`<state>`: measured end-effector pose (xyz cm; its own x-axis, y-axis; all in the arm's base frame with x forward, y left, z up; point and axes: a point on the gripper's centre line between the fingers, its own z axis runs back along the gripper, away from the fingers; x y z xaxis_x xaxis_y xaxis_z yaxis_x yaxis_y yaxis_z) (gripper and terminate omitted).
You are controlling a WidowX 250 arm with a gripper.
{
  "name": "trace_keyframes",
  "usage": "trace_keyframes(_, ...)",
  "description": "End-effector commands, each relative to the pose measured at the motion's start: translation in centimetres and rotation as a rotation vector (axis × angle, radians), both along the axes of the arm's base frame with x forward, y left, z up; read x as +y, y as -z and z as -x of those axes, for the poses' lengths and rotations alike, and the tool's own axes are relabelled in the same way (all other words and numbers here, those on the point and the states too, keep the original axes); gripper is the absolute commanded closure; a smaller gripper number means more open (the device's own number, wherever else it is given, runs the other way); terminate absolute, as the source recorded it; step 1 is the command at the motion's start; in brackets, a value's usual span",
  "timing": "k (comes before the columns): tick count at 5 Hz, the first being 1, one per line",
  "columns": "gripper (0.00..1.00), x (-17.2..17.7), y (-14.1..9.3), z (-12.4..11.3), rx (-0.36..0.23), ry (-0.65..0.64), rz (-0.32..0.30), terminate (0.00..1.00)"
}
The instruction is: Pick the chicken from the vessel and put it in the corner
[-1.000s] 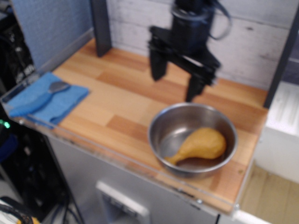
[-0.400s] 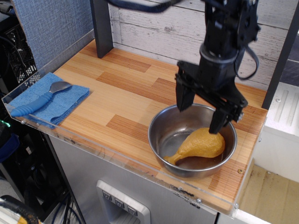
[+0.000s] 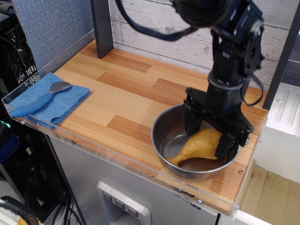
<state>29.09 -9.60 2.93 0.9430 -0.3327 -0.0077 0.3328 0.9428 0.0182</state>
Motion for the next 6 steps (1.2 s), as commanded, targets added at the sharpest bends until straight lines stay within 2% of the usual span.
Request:
trace_keyframes(1, 0.00, -0.5, 0.6, 0.4, 0.026, 0.009, -0.006, 0.00)
trace_keyframes(2, 0.00, 0.5, 1.7, 0.5, 0.064, -0.025, -0.014, 0.00)
trace_keyframes(3, 1.00, 1.0, 2.0, 0.6, 0.072, -0.042, -0.003, 0.00)
trace_keyframes(4, 1.00, 0.9, 1.6, 0.6, 0.090, -0.030, -0.022, 0.00)
trace_keyframes(5, 1.00, 0.7, -0.2, 0.7, 0.063, -0.008, -0.007, 0.00)
trace_keyframes(6, 1.00, 0.9, -3.7, 0.6, -0.021, -0.004, 0.016, 0.00)
